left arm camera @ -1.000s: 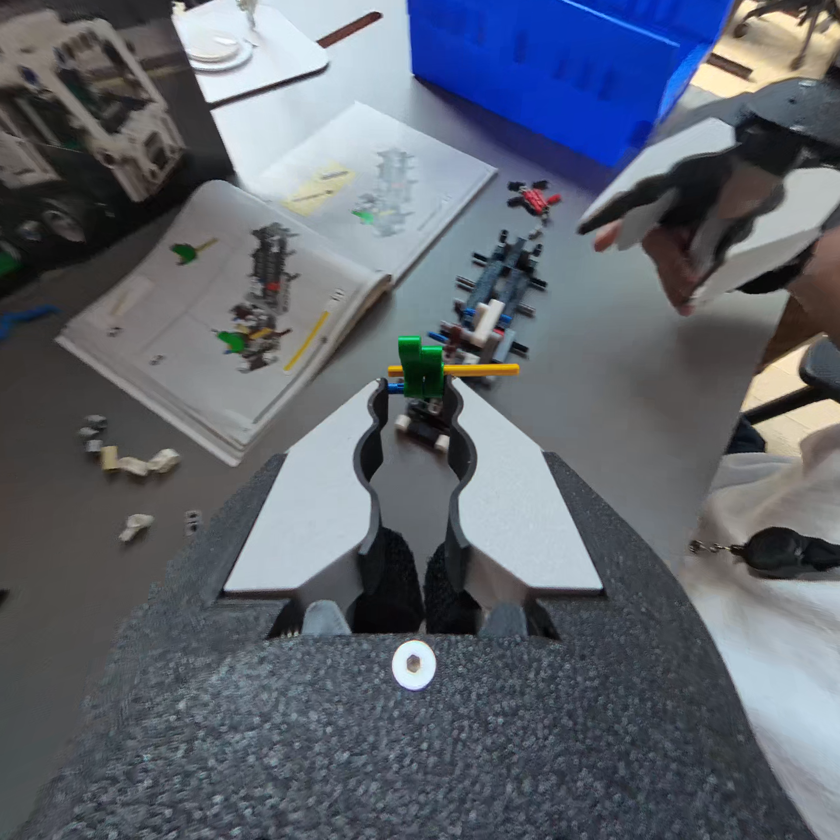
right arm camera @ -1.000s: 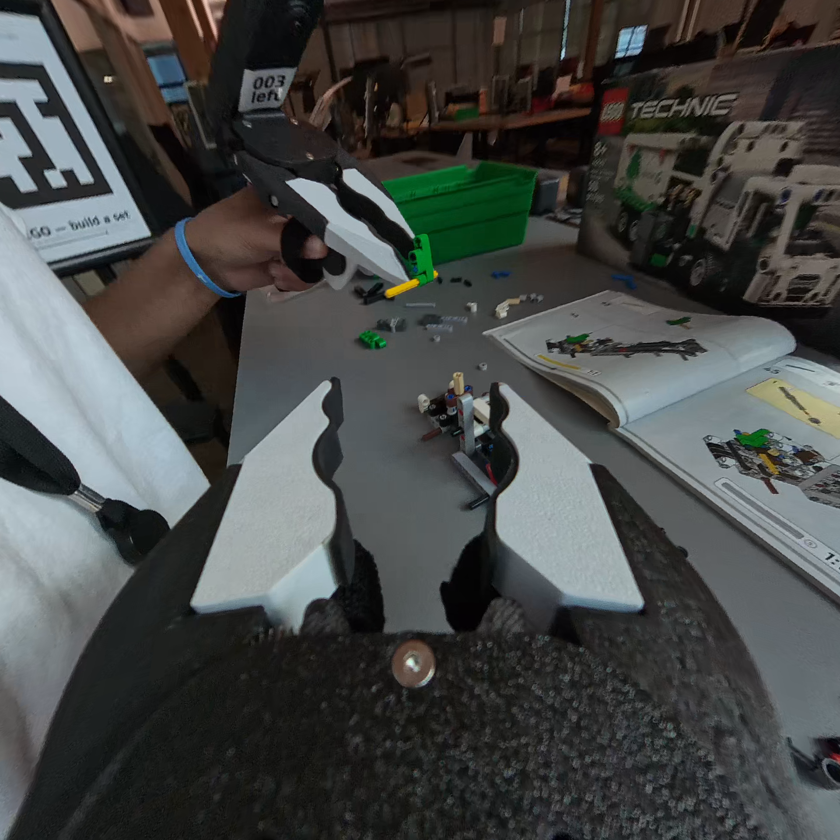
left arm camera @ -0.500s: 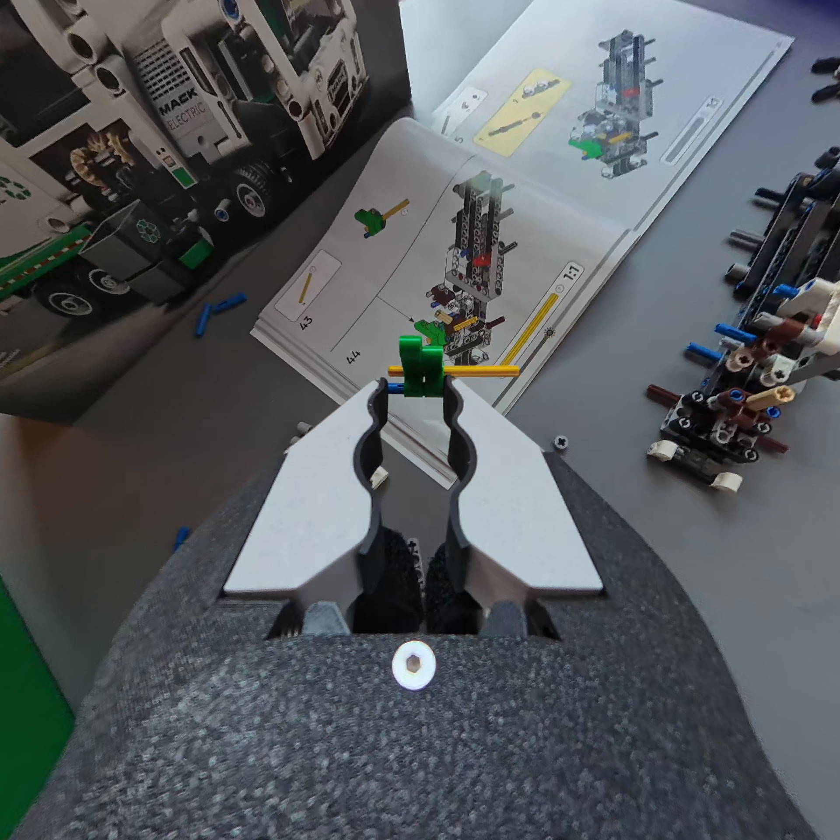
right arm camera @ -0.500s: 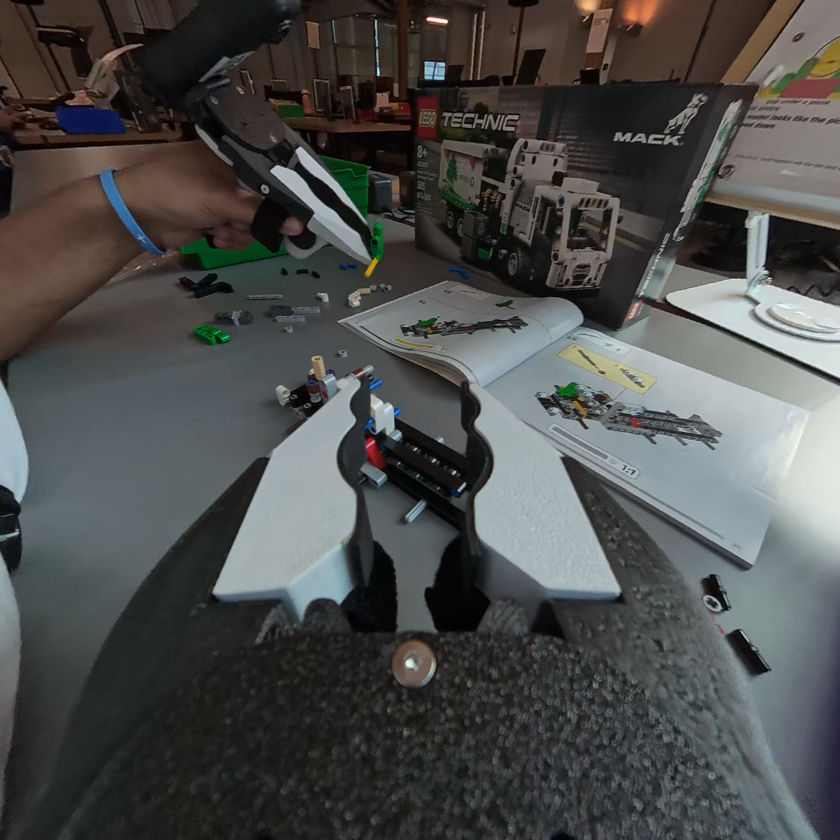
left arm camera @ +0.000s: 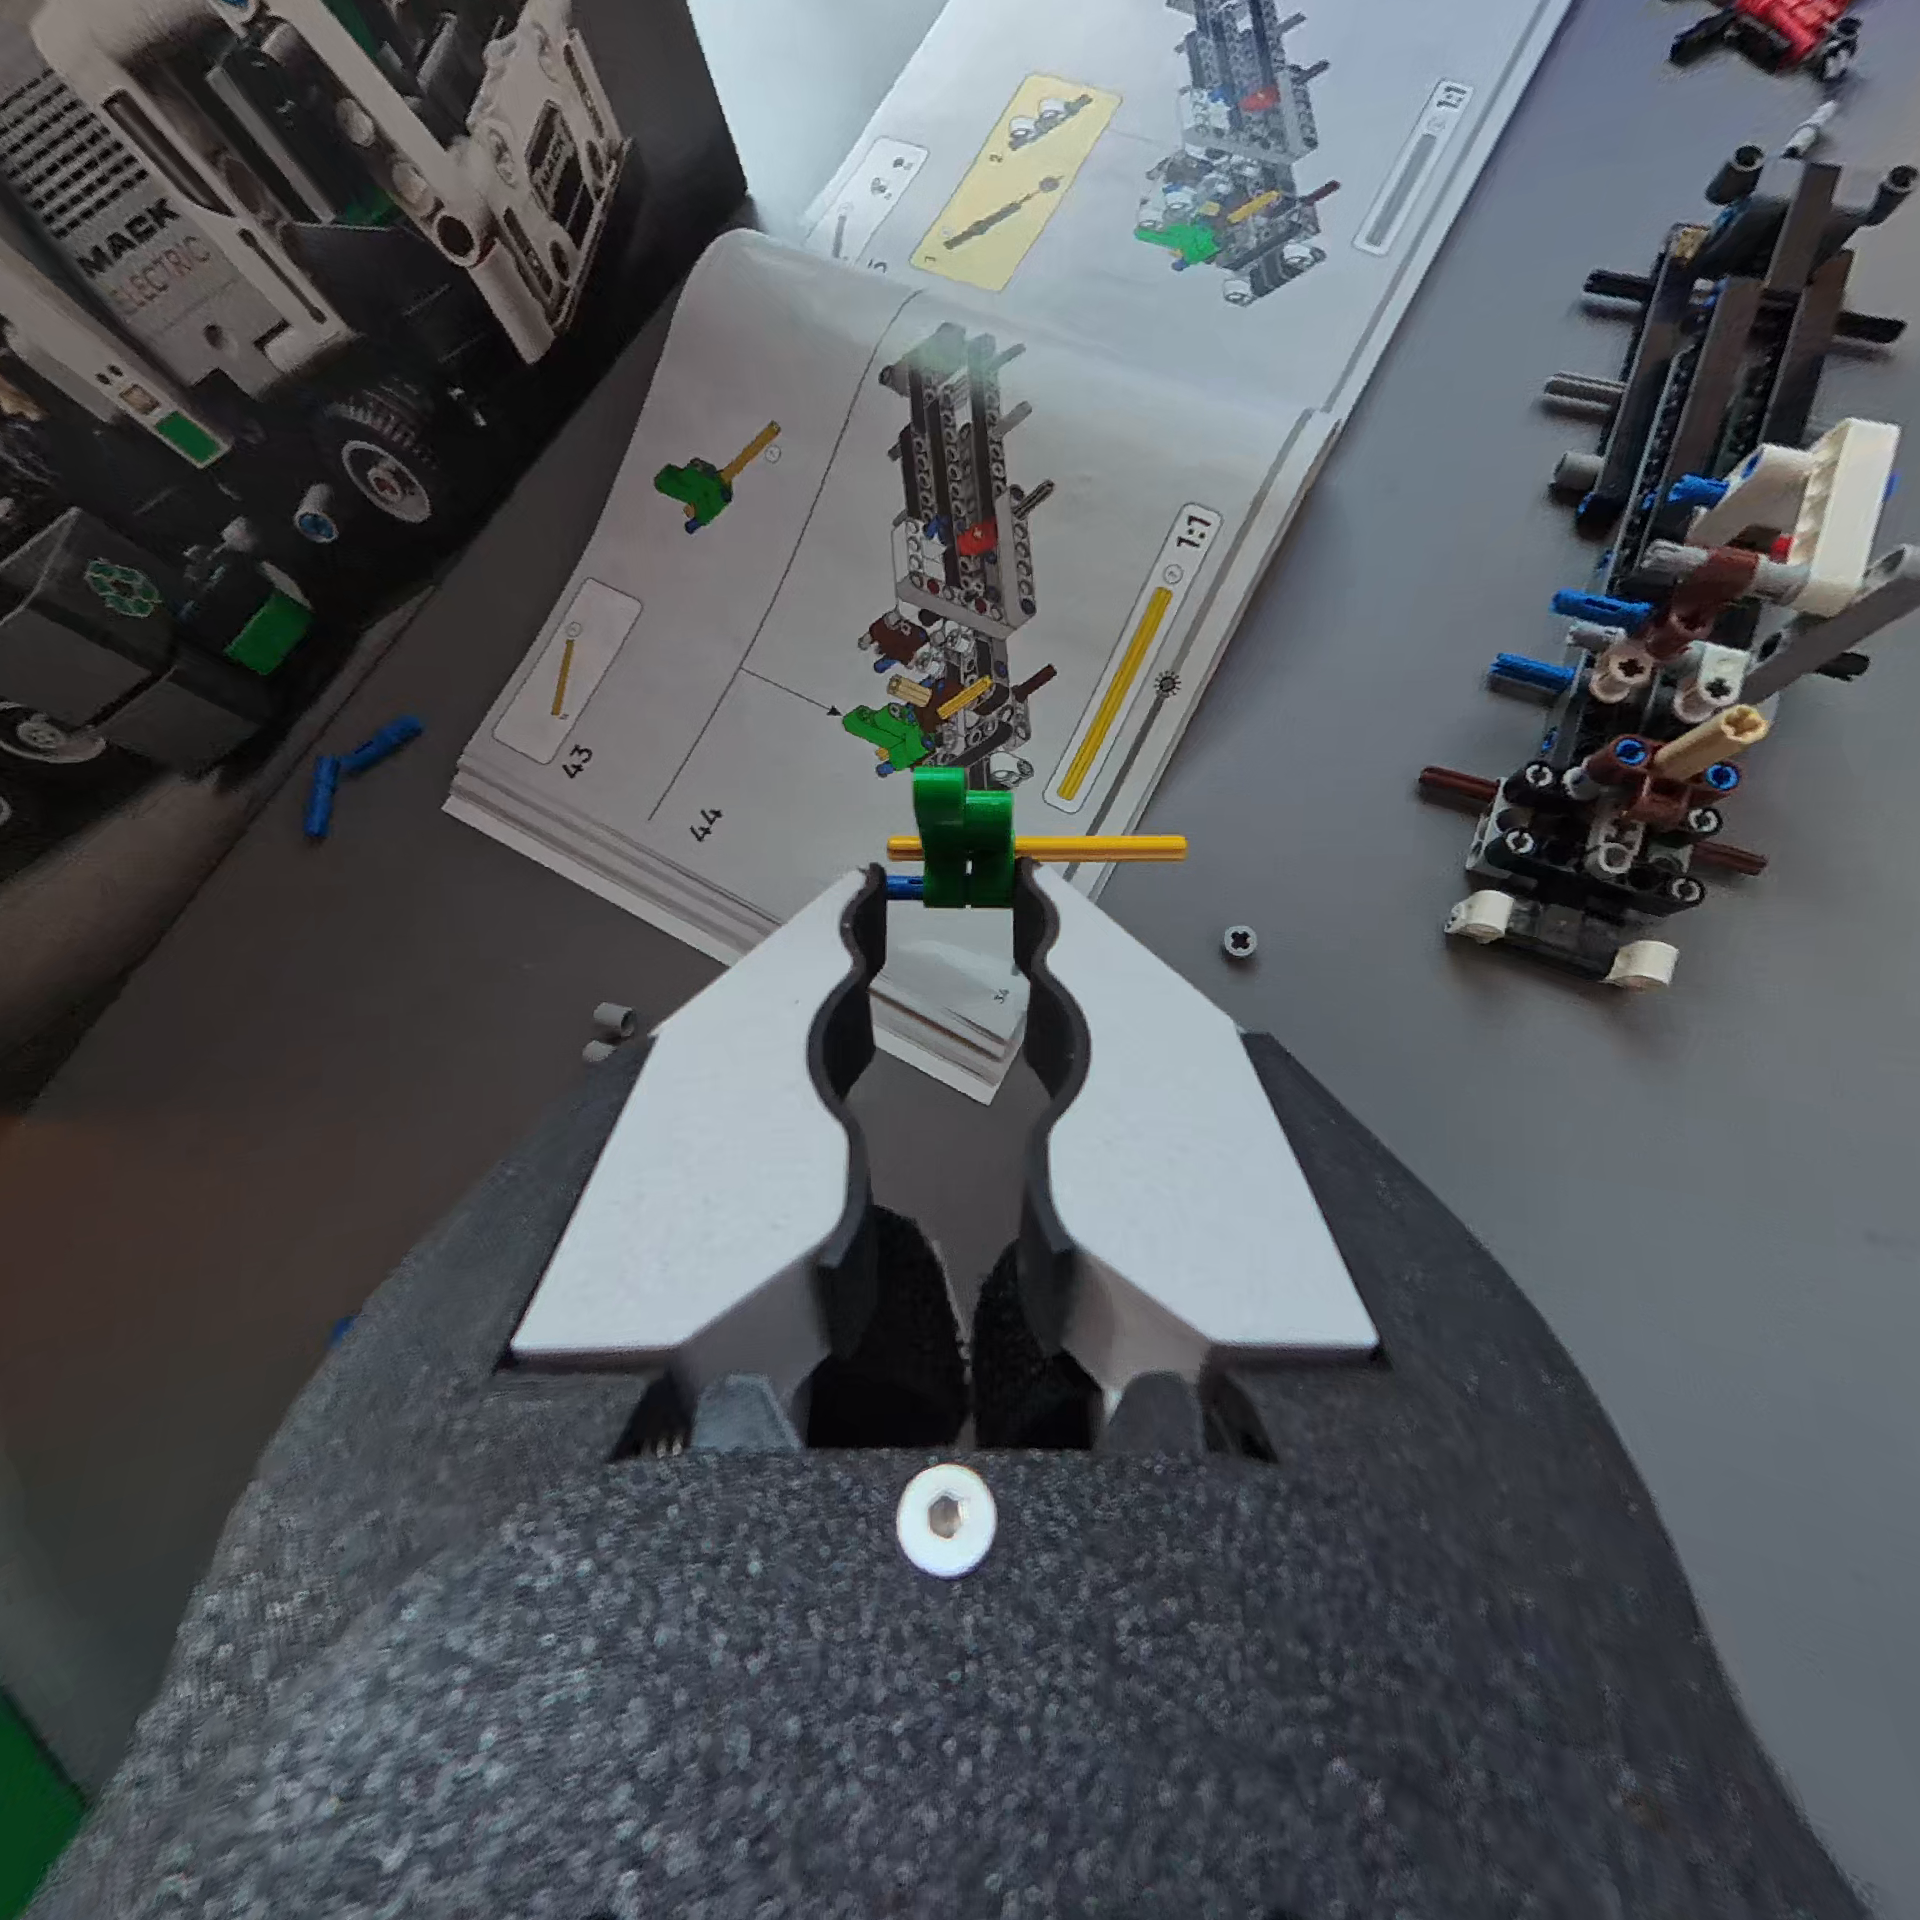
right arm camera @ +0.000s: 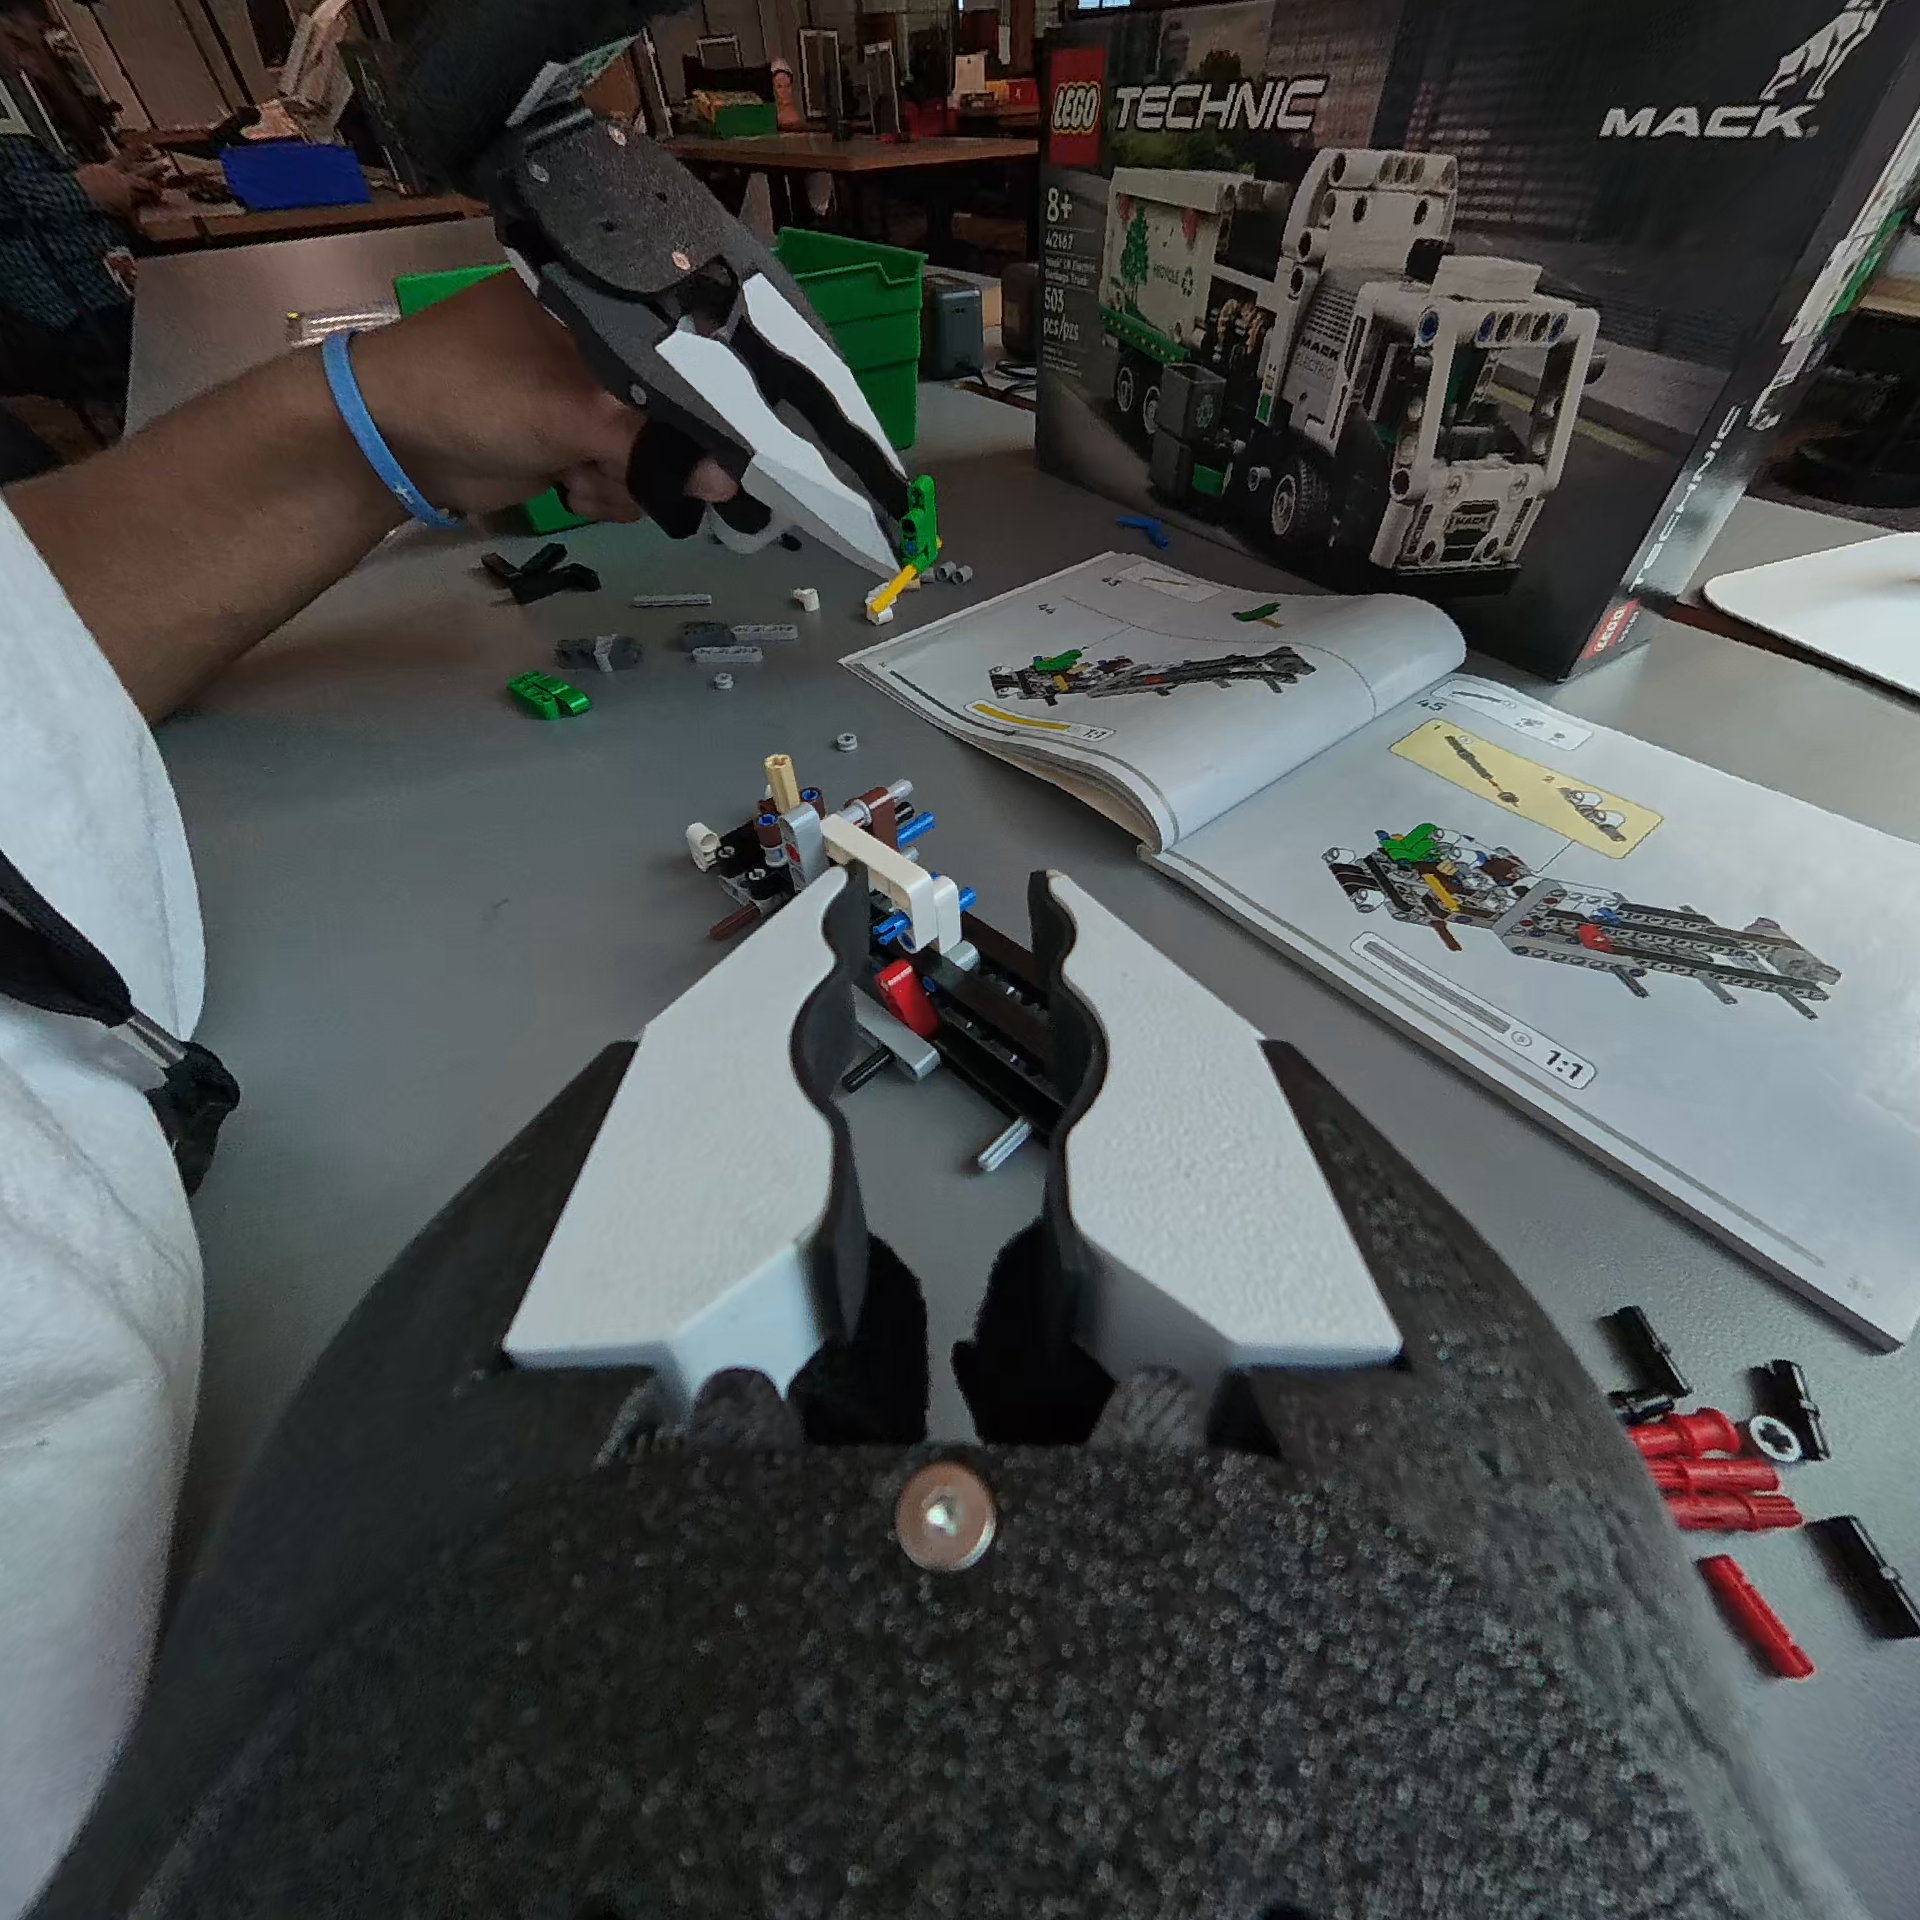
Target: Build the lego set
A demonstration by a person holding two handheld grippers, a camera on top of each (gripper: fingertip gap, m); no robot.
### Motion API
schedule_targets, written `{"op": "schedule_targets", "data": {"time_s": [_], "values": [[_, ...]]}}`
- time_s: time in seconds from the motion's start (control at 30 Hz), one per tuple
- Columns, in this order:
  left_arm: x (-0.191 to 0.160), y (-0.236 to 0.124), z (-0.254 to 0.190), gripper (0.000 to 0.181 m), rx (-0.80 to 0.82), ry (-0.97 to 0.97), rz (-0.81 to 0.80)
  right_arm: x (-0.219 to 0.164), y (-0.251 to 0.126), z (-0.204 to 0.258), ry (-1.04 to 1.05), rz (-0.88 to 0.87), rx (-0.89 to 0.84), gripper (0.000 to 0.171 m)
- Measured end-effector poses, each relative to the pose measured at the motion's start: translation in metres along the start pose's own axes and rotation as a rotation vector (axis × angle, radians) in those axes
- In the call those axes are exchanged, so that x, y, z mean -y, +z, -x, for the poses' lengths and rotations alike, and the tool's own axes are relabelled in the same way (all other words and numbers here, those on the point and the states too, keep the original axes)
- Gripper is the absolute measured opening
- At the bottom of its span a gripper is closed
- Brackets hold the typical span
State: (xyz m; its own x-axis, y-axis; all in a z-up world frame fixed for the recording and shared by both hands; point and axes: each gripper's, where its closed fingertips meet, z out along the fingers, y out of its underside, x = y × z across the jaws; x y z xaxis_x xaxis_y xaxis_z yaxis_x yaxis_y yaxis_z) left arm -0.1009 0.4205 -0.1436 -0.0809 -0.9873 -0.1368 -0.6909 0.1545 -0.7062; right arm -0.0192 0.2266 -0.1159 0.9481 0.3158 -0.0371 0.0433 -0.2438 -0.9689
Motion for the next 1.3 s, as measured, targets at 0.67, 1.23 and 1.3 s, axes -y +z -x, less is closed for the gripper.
{"op": "schedule_targets", "data": {"time_s": [0.67, 1.23, 1.3], "values": [[0.021, 0.022, -0.077, 0.023, -0.214, 0.241, -0.108, -0.002, -0.003, -0.005, 0.059, 0.005, -0.011, 0.026], [0.022, 0.022, -0.068, 0.022, -0.177, 0.224, -0.144, -0.005, -0.001, 0.002, 0.035, 0.033, 0.013, 0.025], [0.02, 0.023, -0.072, 0.022, -0.204, 0.22, -0.145, -0.006, -0.001, 0.003, 0.023, 0.037, 0.003, 0.025]]}}
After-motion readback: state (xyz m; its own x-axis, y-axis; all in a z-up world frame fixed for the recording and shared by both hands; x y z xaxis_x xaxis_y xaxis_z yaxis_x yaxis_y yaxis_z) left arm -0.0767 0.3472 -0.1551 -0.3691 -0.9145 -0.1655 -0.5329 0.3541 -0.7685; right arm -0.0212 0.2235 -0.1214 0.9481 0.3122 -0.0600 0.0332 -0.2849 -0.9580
